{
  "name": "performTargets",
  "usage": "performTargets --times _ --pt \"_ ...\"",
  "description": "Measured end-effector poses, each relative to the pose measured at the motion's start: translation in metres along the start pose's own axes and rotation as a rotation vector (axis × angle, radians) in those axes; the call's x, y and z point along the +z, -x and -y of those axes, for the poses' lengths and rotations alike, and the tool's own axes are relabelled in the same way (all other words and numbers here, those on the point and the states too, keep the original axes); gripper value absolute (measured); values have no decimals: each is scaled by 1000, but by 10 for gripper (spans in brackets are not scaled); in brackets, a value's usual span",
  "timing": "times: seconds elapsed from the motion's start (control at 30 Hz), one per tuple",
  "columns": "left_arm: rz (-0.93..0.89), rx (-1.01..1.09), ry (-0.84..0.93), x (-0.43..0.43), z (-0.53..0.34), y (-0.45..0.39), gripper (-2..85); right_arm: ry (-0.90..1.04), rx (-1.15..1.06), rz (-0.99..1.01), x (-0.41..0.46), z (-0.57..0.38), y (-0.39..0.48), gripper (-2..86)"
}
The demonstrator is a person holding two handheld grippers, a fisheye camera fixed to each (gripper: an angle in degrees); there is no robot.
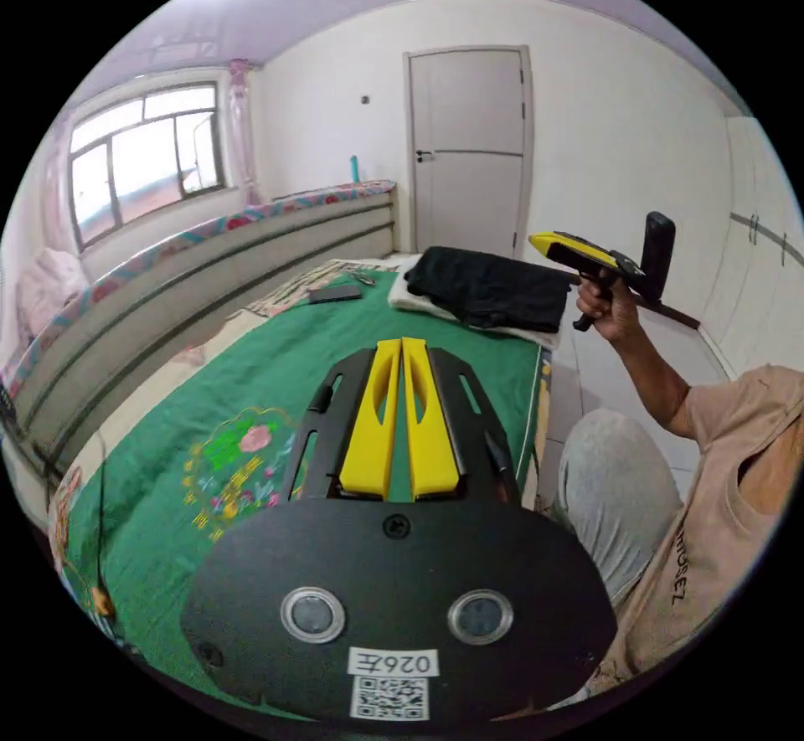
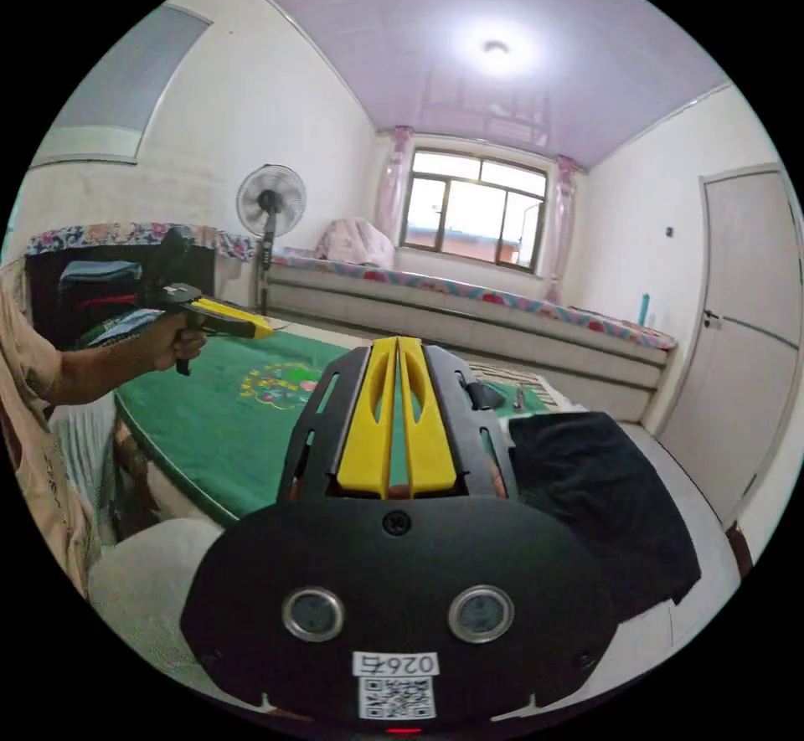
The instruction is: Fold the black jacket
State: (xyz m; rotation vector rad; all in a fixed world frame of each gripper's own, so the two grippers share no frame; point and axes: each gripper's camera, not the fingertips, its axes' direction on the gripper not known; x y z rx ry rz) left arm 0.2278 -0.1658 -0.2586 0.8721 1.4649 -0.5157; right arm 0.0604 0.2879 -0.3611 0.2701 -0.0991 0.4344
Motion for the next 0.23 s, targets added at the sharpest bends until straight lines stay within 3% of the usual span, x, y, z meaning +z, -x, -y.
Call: performTargets --times 0.17,0.23 --pt "449 -229 -133 -226 -77 42 -9 36 -98 352 70 30 137 -9" --pt "715 -354 -198 -331 -120 42 -6 57 -138 437 97 37 188 -9"
